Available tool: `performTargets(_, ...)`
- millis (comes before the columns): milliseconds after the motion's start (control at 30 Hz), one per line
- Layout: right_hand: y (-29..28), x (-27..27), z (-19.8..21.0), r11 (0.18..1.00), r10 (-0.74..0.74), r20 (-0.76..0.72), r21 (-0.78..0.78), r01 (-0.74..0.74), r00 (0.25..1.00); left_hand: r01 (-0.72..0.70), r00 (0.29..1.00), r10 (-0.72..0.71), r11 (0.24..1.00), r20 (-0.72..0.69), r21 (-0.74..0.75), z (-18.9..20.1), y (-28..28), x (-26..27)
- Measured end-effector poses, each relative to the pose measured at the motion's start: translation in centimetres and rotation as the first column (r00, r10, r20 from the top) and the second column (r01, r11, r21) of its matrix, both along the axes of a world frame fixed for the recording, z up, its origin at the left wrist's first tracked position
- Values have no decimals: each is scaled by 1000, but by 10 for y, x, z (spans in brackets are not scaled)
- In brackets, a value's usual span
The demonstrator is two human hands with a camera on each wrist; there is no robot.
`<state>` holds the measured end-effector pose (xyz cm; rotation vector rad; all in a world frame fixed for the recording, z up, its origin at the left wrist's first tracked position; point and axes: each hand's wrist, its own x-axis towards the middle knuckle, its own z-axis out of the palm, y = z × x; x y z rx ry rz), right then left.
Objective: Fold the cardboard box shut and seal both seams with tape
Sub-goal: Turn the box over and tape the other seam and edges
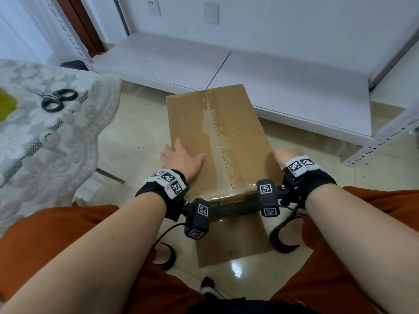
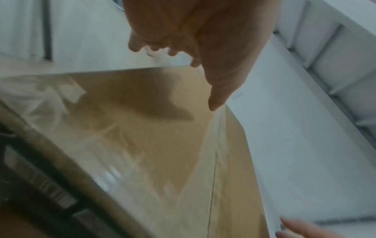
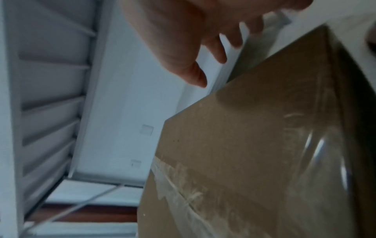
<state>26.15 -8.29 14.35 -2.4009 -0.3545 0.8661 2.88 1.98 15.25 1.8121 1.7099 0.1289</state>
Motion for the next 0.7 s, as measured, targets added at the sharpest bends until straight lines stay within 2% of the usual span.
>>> performTargets(67, 11, -9, 9, 999, 45, -14, 6, -45, 999, -135, 974, 152, 985, 168, -109, -1, 14, -6)
performTargets(133, 22, -13, 12, 994, 105, -33, 12, -105, 994, -226, 912, 296, 940, 283, -254, -3, 25, -9)
performTargets(200, 31, -13, 13, 993, 113, -46, 15, -113, 992, -285, 849, 412, 884, 330, -370, -5, 33, -9)
performTargets(333, 44, -12, 20, 997, 78, -67, 8, -78, 995, -295, 757, 511, 823, 407, -485, -2, 38, -1)
performTargets(533, 47, -19, 16, 999, 25, -79, 30, -22, 997, -339, 655, 585, 793, 478, -506, 6, 32, 5)
performTargets(633, 46, -23, 13, 991, -45, -138, 116, 61, 989, -489, 622, 634, 773, 460, -403, 10, 22, 9)
performTargets(700, 41, -28, 16, 980, -53, -168, 180, 84, 984, -563, 658, 626, 778, 419, -278, 16, 16, 11)
